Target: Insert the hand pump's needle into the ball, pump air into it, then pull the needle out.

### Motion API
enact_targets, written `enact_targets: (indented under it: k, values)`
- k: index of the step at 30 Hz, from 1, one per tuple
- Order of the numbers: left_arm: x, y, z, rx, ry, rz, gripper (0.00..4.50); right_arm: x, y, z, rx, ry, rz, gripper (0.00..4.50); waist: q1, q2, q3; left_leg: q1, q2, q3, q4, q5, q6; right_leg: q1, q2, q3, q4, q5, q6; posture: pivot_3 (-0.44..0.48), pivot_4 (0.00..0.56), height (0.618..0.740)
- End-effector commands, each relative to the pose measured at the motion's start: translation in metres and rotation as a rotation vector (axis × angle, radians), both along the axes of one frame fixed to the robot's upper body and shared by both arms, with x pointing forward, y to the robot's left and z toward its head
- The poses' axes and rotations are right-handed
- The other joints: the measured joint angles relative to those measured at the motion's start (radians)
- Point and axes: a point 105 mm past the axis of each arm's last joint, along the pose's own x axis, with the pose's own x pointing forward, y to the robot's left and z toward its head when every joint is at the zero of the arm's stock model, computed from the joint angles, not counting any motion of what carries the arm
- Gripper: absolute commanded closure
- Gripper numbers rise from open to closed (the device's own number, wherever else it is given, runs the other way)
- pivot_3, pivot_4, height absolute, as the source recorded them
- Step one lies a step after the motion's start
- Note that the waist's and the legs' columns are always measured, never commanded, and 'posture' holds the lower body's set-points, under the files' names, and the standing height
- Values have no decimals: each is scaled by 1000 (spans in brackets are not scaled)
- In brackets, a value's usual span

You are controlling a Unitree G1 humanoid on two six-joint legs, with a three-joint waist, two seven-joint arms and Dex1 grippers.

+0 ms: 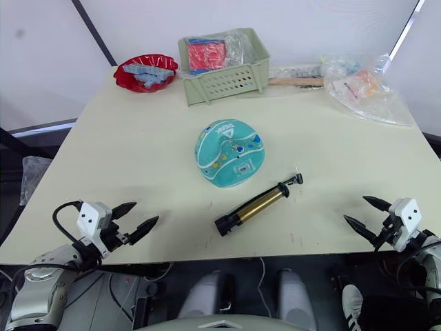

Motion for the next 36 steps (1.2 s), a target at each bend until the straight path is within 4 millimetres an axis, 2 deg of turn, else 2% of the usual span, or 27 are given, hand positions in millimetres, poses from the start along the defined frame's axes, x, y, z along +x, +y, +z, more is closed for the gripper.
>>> enact_targets:
  k: [1,10,15,21,29,31,32,33,35,36]
  values:
    - [1,4,8,14,-33,2,89,1,-2,9,11,-49,1,0,0,0,0,0,0,0,0,0,0,0,0,0,0,0,0,0,150,738]
    - [0,-2,9,-3,-36,-34,89,-2,4,12,33,-65,47,0,0,0,0,1,0,0,0,0,0,0,0,0,0,0,0,0,150,738]
    - [-1,-17,14,23,-39,-141,89,-5,9,16,34,-77,92,0,0,0,0,1,0,0,0,0,0,1,0,0,0,0,0,0,150,738]
    - [9,-48,28,9,-66,-256,89,-11,29,36,78,-118,213,0,4,0,0,2,0,-1,1,0,0,3,0,0,1,0,0,0,150,738]
    - [24,-97,29,-1,-21,-398,89,-15,55,60,109,-161,294,0,10,0,0,3,0,-2,2,0,0,5,1,-1,1,0,0,0,150,738]
    - [29,-108,29,-10,-16,-418,630,-15,58,64,112,-167,299,0,9,0,0,3,0,-1,2,0,0,5,1,0,1,0,1,0,150,738]
    - [30,-113,29,-7,-15,-433,630,-15,60,65,113,-169,302,0,10,0,0,3,0,-2,2,0,0,5,1,-1,1,0,0,0,150,738]
    - [32,-117,29,-6,-13,-448,1220,-15,61,66,114,-171,303,0,12,0,0,3,-1,-2,2,0,0,5,1,-1,1,0,0,0,150,738]
    - [34,-125,28,-6,-9,-468,1755,-15,62,68,115,-175,303,0,16,0,0,3,-2,-2,2,0,0,6,2,-1,1,0,0,0,150,738]
    - [35,-130,28,-10,-6,-480,1755,-15,63,69,115,-177,303,0,16,0,0,3,-3,-2,2,0,0,6,2,0,1,0,0,0,150,738]
